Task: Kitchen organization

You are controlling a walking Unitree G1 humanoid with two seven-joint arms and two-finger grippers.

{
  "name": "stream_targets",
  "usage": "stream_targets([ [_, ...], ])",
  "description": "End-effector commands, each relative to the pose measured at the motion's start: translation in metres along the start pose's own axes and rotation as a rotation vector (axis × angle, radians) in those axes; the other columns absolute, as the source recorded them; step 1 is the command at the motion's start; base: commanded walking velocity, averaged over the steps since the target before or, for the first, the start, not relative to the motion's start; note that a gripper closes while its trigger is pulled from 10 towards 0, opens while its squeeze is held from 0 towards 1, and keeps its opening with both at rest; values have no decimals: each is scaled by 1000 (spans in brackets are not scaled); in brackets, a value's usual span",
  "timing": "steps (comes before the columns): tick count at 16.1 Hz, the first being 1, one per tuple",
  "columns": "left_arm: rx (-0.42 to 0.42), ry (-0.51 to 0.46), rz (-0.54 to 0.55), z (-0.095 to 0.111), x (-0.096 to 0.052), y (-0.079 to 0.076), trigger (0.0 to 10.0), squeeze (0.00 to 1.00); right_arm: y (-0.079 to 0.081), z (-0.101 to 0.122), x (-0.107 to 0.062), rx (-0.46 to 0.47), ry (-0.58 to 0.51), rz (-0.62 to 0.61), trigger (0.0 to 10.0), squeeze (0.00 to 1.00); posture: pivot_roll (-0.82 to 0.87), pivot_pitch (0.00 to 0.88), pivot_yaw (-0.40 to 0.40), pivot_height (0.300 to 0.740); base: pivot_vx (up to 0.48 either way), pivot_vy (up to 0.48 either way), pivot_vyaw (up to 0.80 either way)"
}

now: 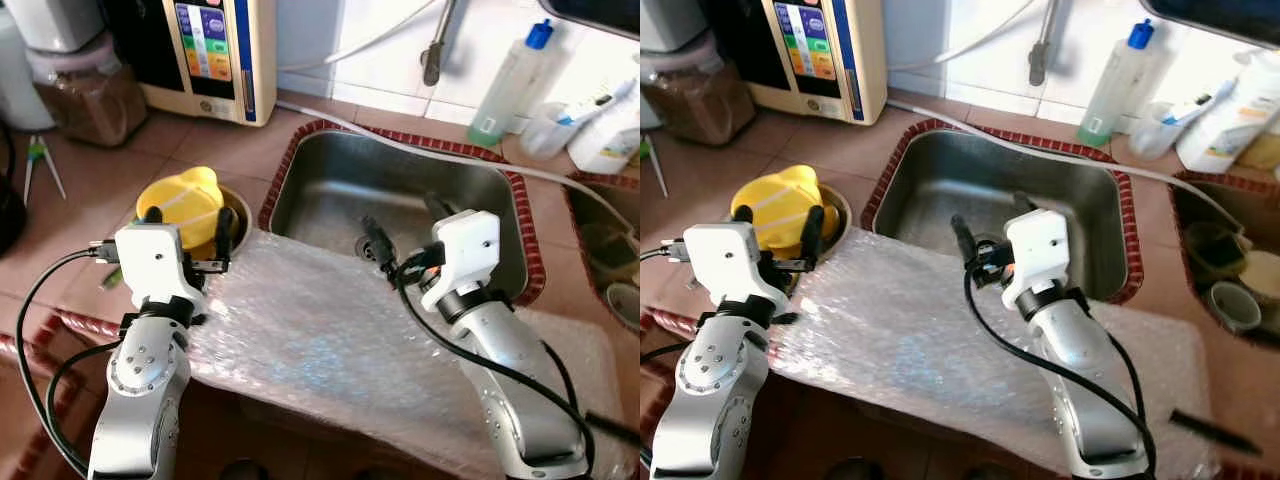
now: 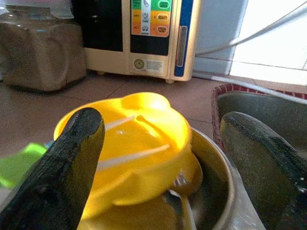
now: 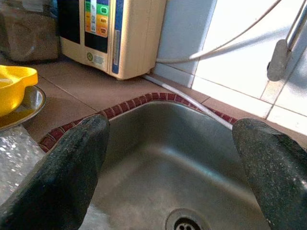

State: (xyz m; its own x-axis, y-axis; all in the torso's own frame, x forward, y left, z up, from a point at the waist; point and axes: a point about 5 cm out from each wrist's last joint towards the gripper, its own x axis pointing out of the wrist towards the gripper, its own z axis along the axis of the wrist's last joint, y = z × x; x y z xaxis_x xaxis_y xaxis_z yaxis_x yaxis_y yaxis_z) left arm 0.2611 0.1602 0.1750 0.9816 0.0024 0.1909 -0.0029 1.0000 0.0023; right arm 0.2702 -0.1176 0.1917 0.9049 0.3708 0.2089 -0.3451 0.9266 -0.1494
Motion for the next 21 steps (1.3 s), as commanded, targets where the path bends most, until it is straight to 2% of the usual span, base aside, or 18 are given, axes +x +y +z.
stream_targets([
  [1, 10, -2, 13, 0, -2, -1, 10000, 0, -4, 0, -3, -11, 4, -10, 10000, 0, 44, 159, -49, 740, 0, 0, 0],
  [9, 132, -72, 90, 11, 1, 6, 10000, 0, -6, 3, 1, 18, -5, -18, 10000, 0, 46, 160, -49, 740, 0, 0, 0],
  [16, 192, -108, 126, 18, 1, 12, 10000, 0, -4, 2, 3, 12, -5, -14, 10000, 0, 51, 165, -48, 740, 0, 0, 789],
  [17, 212, -122, 134, 21, 2, 12, 10000, 0, -4, 2, 4, 24, -7, -14, 10000, 0, 50, 165, -47, 740, 0, 0, 0],
  [18, 210, -117, 154, 21, 3, 14, 10000, 0, -4, 3, 4, 32, -11, -15, 10000, 0, 49, 168, -46, 740, 0, 0, 0],
  [19, 160, -70, 182, 16, 5, 21, 10000, 0, -2, 6, 5, 51, -27, 6, 10000, 0, 45, 178, -41, 740, 0, 0, 0],
  [21, 121, -61, 179, 14, 5, 21, 10000, 0, 1, 7, 6, 65, -33, 35, 10000, 0, 38, 187, -40, 740, 0, 0, 0],
])
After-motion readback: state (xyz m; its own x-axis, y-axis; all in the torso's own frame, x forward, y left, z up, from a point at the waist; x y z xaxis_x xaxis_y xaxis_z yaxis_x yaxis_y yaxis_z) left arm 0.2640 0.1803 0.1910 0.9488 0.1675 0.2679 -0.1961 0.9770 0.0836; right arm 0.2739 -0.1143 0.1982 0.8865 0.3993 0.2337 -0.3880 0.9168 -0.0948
